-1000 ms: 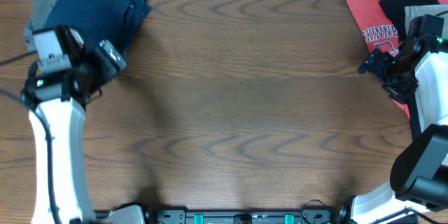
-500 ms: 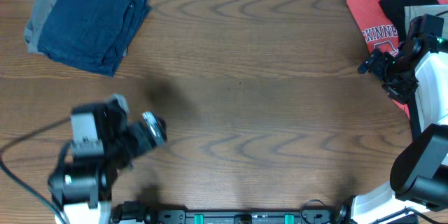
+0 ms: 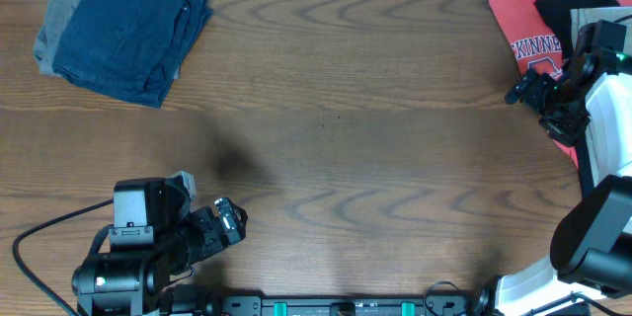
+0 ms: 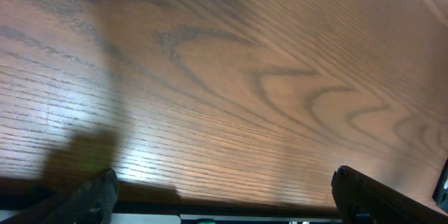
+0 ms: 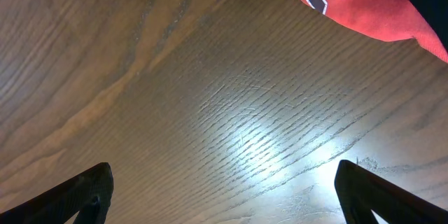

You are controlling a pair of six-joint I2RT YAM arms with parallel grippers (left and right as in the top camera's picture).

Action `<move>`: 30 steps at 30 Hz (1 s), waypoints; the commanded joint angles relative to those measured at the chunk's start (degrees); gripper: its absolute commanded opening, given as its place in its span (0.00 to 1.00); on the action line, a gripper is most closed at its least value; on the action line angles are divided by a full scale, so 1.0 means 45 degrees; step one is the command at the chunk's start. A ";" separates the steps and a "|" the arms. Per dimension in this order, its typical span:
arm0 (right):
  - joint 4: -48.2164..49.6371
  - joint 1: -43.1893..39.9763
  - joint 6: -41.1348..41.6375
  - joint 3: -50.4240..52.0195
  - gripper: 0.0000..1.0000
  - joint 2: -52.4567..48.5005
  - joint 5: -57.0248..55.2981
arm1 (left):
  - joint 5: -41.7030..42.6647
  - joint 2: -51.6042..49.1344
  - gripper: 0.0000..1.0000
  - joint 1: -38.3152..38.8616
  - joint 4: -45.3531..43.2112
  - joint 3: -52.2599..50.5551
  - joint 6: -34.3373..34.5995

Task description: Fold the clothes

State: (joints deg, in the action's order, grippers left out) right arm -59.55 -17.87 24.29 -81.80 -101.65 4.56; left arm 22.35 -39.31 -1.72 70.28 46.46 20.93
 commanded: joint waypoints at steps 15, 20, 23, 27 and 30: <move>-0.0010 0.0078 -0.0131 -0.0092 0.99 -0.0053 0.0034 | -0.1583 0.1656 0.98 0.0151 -0.0194 -0.0141 -0.0155; -0.0015 0.0063 -0.0131 -0.0092 0.99 -0.0053 0.0034 | -0.1603 0.3512 0.98 0.0855 -0.2900 -0.1778 -0.0165; -0.0010 0.0058 -0.0131 -0.0092 0.99 -0.0053 0.0034 | -0.1598 0.4877 0.98 0.1292 -0.5338 -0.3759 -0.0160; -0.0010 0.0068 -0.0131 -0.0092 0.99 -0.0053 0.0034 | -0.1549 0.6300 0.98 0.1341 -0.7786 -0.6173 -0.0146; -0.0015 0.0068 -0.0131 -0.0092 0.99 -0.0053 0.0034 | -0.1559 0.6989 0.98 0.1341 -0.9423 -0.7495 -0.0160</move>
State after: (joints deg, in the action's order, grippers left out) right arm -59.53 -17.85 24.29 -81.80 -101.65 4.56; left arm 15.97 -10.55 3.99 31.68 16.49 20.78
